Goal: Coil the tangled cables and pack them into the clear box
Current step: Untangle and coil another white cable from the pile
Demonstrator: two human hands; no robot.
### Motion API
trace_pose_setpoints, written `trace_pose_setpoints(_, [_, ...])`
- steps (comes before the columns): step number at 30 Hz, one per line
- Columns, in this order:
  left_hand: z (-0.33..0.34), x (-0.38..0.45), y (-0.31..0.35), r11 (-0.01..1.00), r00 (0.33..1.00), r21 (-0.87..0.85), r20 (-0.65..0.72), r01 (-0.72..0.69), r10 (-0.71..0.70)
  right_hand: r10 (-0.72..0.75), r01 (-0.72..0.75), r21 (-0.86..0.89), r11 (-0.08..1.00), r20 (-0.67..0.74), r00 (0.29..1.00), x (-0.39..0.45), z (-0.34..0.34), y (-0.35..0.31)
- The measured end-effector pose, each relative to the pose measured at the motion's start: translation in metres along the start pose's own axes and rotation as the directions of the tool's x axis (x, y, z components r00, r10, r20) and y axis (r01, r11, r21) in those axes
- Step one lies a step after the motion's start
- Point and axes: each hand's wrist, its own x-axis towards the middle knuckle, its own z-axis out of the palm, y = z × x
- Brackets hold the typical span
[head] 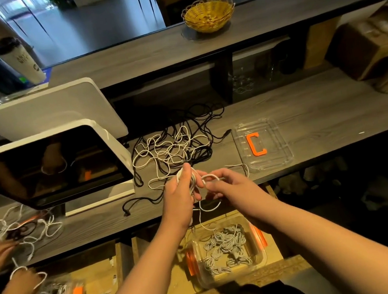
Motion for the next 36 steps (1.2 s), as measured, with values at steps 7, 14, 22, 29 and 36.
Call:
trace_pose_setpoints(7, [0.013, -0.007, 0.008, 0.993, 0.996, -0.099, 0.057, 0.067, -0.061, 0.062, -0.102, 0.289, 0.952, 0.144, 0.988, -0.001, -0.007, 0.013])
trace_pose_setpoints(14, [0.014, -0.010, 0.012, 0.971, 0.983, -0.173, 0.119, 0.162, -0.142, 0.017, -0.042, 0.341, 0.939, 0.075, 0.997, 0.001, -0.004, 0.015])
trace_pose_setpoints(22, [0.009, -0.002, 0.003, 0.974, 0.987, -0.173, -0.031, 0.148, -0.156, 0.076, -0.080, 0.183, 0.980, 0.027, 0.997, -0.002, -0.016, 0.017])
trace_pose_setpoints(29, [0.005, -0.001, 0.000, 0.955, 0.967, -0.229, -0.126, 0.187, -0.220, -0.047, 0.065, 0.068, 0.996, -0.239, 0.970, 0.000, -0.016, 0.009])
trace_pose_setpoints(36, [0.002, 0.002, 0.008, 0.862, 0.958, -0.455, -0.064, 0.222, -0.280, -0.053, 0.014, -0.117, 0.993, -0.341, 0.939, 0.010, -0.037, 0.012])
